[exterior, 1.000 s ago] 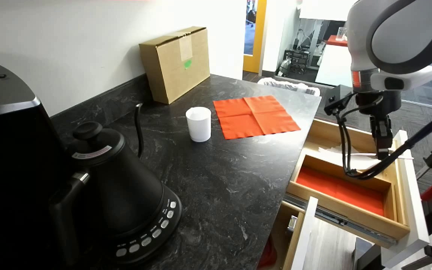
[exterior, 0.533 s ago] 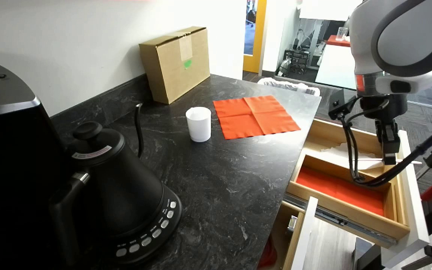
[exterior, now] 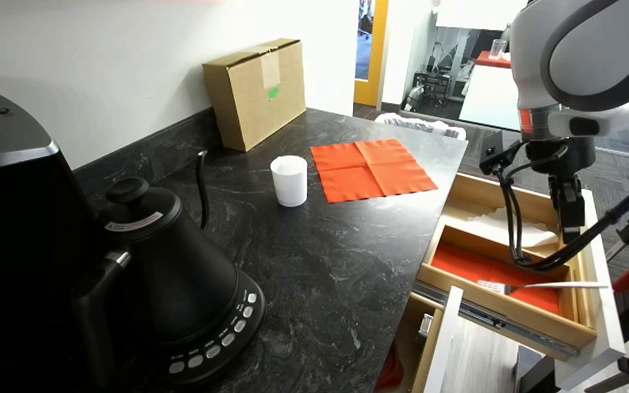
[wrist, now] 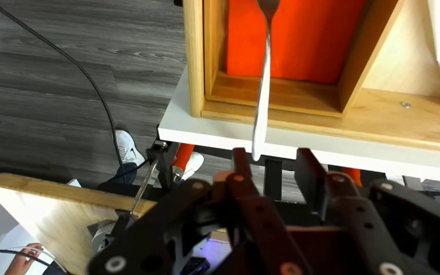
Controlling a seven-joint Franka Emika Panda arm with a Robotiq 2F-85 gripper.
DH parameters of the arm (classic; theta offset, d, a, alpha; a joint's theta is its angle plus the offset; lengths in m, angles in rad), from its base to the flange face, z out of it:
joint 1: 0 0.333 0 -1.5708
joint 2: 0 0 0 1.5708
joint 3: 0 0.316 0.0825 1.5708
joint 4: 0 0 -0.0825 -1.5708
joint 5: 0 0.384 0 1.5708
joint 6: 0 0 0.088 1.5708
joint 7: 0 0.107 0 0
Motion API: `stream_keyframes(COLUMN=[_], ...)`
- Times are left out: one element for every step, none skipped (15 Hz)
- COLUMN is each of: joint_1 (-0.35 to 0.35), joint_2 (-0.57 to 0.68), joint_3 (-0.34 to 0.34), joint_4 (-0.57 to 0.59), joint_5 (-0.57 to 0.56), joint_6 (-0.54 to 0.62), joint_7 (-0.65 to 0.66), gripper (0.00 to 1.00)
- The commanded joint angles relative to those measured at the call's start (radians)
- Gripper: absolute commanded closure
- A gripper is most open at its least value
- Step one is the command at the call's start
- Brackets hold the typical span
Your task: Pick up the fork and put it in the box that is inside the drawer
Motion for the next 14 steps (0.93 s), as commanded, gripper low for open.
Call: stream_keyframes(joint_1=[0.022, 0.024, 0.023, 0.023, 0.020, 0.017, 0.009, 0.007, 0.011, 0.017, -0.114, 0.006, -0.030, -0.158], joint_2=[-0.045, -0.042, -0.041, -0.043, -0.054, -0.064, -0.078, -0.083, -0.100, -0.117, -0.210, -0.165, -0.052, -0.140], joint_3=[-0.034, -0.041, -0.050, -0.059, -0.070, -0.079, -0.090, -0.105, -0.134, -0.168, -0.092, -0.237, -0.131, -0.059], joint_4=[-0.023, -0.021, -0.019, -0.020, -0.025, -0.029, -0.037, -0.043, -0.061, -0.085, -0.118, -0.141, -0.055, -0.082], joint_5=[0.015, 0.015, 0.014, 0.014, 0.010, 0.004, -0.009, -0.011, -0.021, -0.034, -0.146, -0.101, -0.068, -0.171], joint_6=[-0.010, -0.016, -0.024, -0.030, -0.034, -0.035, -0.030, -0.029, -0.019, -0.002, 0.057, 0.037, 0.000, 0.038], joint_7=[0.013, 0.013, 0.013, 0.013, 0.013, 0.013, 0.013, 0.003, -0.004, -0.010, 0.051, -0.023, -0.003, 0.054], gripper=[0.31, 0.24, 0.19, 0.11, 0.05, 0.00, 0.00, 0.00, 0.00, 0.00, 0.00, 0.00, 0.00, 0.00])
